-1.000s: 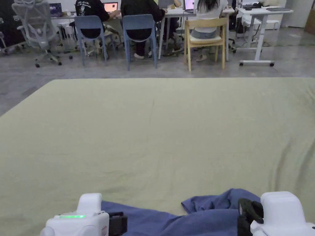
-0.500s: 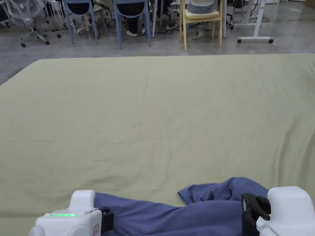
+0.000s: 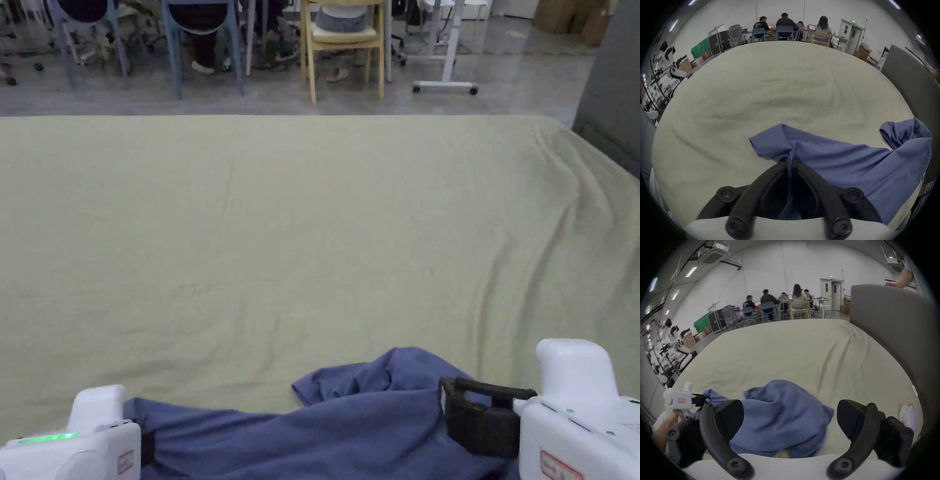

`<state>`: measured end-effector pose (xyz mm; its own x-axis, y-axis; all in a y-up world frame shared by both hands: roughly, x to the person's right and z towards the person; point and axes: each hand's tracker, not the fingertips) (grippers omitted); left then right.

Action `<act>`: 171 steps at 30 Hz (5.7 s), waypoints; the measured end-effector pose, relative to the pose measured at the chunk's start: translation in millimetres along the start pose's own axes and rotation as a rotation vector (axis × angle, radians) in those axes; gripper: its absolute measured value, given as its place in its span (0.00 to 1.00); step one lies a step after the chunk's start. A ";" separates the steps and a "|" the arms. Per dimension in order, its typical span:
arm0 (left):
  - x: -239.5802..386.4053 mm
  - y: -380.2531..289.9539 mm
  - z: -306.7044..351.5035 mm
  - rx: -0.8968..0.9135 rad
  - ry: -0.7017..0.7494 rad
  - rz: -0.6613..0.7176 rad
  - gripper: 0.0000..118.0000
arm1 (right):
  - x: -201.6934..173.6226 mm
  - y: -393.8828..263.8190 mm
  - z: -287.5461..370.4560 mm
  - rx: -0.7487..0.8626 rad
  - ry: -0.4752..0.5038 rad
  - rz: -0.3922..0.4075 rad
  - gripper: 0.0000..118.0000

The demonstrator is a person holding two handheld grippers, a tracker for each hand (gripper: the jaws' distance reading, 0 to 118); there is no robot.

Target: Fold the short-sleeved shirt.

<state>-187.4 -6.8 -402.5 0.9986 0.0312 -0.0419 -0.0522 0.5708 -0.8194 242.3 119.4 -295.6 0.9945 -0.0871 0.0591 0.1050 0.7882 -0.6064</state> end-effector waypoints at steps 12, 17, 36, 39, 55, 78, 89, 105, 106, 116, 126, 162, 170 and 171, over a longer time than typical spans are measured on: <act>1.7 -0.6 -2.2 0.005 0.022 -0.002 0.00 | 71.4 -9.3 -105.7 -0.268 -0.119 -0.028 0.99; -2.0 -1.7 -3.2 0.010 0.007 0.012 0.00 | 54.7 -33.4 -147.7 -0.398 -0.039 -0.016 0.83; -12.0 10.4 43.7 0.212 -0.054 0.140 0.00 | 33.0 3.6 -68.7 -0.077 -0.055 0.035 0.12; -12.8 24.8 76.3 0.273 -0.053 0.120 0.00 | 26.1 21.3 -42.0 0.013 -0.042 0.034 0.12; -8.1 85.1 347.3 0.771 -0.025 0.065 0.00 | 22.8 150.5 174.4 0.501 -0.176 0.011 0.12; 27.4 154.9 281.3 0.831 0.004 0.033 0.00 | 34.6 193.5 96.0 0.623 -0.194 0.071 0.12; 41.5 237.4 173.6 0.842 0.006 0.009 0.00 | 46.4 227.6 -32.5 0.661 -0.182 -0.005 0.12; 24.5 120.7 145.9 0.666 -0.022 0.046 0.00 | 50.8 110.7 -21.7 0.479 -0.154 0.028 0.12; 20.8 103.4 144.9 0.642 -0.019 0.052 0.00 | 50.5 92.5 -15.1 0.439 -0.147 0.027 0.12; -4.1 -61.2 156.6 0.361 -0.009 0.097 0.00 | 55.6 -62.3 45.3 0.164 -0.155 -0.057 0.12; -4.9 -126.0 152.6 0.198 0.035 0.058 0.00 | 54.8 -135.5 56.7 -0.036 -0.194 -0.005 0.12; 22.4 -122.9 235.3 0.355 -0.003 -0.024 0.00 | 15.4 -86.9 131.7 0.127 -0.117 0.039 0.04; -13.0 -122.4 195.5 0.162 0.010 0.056 1.00 | 15.2 -88.9 120.7 0.082 -0.069 0.014 0.04; -18.0 -124.5 191.0 0.165 0.003 0.069 1.00 | 13.9 -89.2 119.7 0.079 -0.062 0.017 0.04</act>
<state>-199.2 78.2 -190.6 0.9927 0.0724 -0.0969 -0.1199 0.6941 -0.7098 247.5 120.8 -145.7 0.9943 -0.0370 0.0999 0.0856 0.8350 -0.5435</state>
